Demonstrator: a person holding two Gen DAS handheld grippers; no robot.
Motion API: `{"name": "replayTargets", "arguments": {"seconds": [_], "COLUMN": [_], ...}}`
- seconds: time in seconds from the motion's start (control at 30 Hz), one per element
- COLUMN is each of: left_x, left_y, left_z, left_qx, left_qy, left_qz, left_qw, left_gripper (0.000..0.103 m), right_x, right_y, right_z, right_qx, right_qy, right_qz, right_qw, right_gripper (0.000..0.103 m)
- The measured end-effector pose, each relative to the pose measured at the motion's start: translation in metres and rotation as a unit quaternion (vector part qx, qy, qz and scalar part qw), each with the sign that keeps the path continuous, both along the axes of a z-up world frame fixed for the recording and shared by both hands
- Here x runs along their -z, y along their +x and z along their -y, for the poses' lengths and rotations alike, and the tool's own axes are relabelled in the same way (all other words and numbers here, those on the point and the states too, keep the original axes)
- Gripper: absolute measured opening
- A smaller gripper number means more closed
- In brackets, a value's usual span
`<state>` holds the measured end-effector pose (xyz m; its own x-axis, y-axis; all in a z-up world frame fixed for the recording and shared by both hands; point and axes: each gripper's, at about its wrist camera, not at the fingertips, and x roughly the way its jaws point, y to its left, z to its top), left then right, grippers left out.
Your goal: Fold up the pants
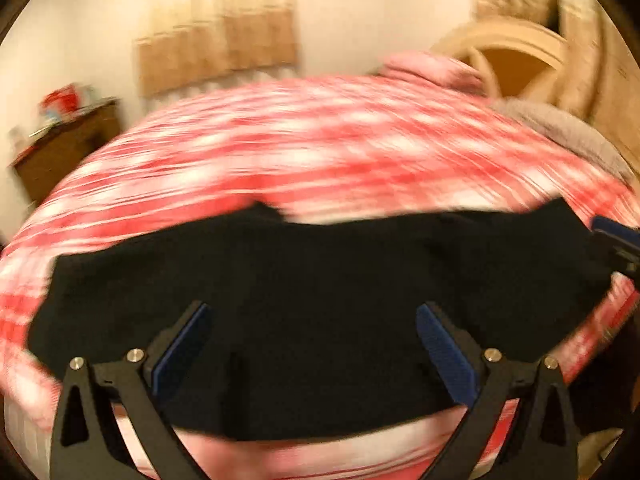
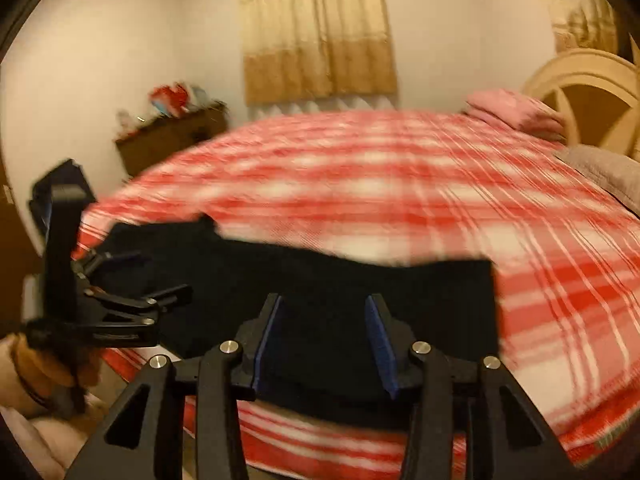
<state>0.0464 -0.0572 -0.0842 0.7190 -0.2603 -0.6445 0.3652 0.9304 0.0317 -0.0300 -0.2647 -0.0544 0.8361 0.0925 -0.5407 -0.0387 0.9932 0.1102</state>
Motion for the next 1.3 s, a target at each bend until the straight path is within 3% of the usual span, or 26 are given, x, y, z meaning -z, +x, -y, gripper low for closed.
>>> {"name": "replayTargets", "arguments": {"seconds": [0.1, 0.2, 0.33, 0.43, 0.6, 0.7, 0.83, 0.93, 0.97, 1.03, 1.1, 1.17, 1.23, 1.3], "left_x": [-0.003, 0.002, 0.020, 0.043, 0.037, 0.041, 0.041, 0.041, 0.041, 0.042, 0.042, 0.045, 0.047, 0.040], "left_y": [0.014, 0.026, 0.031, 0.041, 0.040, 0.042, 0.048, 0.055, 0.055, 0.055, 0.055, 0.055, 0.053, 0.052], "left_z": [-0.059, -0.109, -0.179, -0.199, -0.189, -0.193, -0.191, -0.184, -0.185, -0.190, -0.198, -0.211, -0.216, -0.207], "left_qx": [-0.089, -0.172, -0.272, -0.293, -0.265, -0.257, -0.262, -0.256, -0.260, -0.276, -0.286, -0.285, -0.281, -0.279], "left_qy": [-0.008, -0.031, -0.128, -0.171, -0.188, -0.240, -0.250, -0.239, -0.238, -0.237, -0.240, -0.273, -0.289, -0.259], "left_qz": [0.007, -0.013, -0.059, -0.097, -0.055, -0.056, -0.054, -0.059, -0.057, -0.052, -0.057, -0.073, -0.076, -0.068], "left_qw": [0.9960, 0.9845, 0.9521, 0.9357, 0.9441, 0.9344, 0.9305, 0.9347, 0.9341, 0.9302, 0.9258, 0.9161, 0.9119, 0.9224], "left_gripper": [0.103, 0.103, 0.103, 0.103, 0.099, 0.098, 0.098, 0.092, 0.088, 0.068, 0.026, 0.021, 0.019, 0.018], "right_x": [0.004, 0.027, 0.080, 0.083, 0.086, 0.085, 0.085, 0.084, 0.084, 0.084, 0.084, 0.084, 0.083, 0.080], "right_y": [0.031, 0.058, 0.072, 0.059, 0.062, 0.062, 0.062, 0.063, 0.063, 0.063, 0.061, 0.061, 0.061, 0.062], "right_z": [-0.026, -0.045, -0.057, -0.061, -0.066, -0.062, -0.061, -0.062, -0.062, -0.061, -0.060, -0.060, -0.060, -0.058], "right_qx": [-0.038, -0.023, -0.037, -0.050, -0.054, -0.056, -0.060, -0.062, -0.062, -0.063, -0.063, -0.063, -0.063, -0.065], "right_qy": [0.071, 0.107, 0.120, 0.093, 0.090, 0.102, 0.102, 0.100, 0.099, 0.101, 0.103, 0.102, 0.099, 0.102], "right_qz": [-0.009, -0.037, -0.095, -0.065, -0.065, -0.063, -0.060, -0.058, -0.057, -0.057, -0.056, -0.057, -0.058, -0.067], "right_qw": [0.997, 0.993, 0.987, 0.992, 0.992, 0.991, 0.991, 0.991, 0.991, 0.991, 0.991, 0.991, 0.991, 0.990], "right_gripper": [0.052, 0.052, 0.052, 0.052, 0.055, 0.055, 0.056, 0.057, 0.057, 0.057, 0.057, 0.057, 0.057, 0.057]}}
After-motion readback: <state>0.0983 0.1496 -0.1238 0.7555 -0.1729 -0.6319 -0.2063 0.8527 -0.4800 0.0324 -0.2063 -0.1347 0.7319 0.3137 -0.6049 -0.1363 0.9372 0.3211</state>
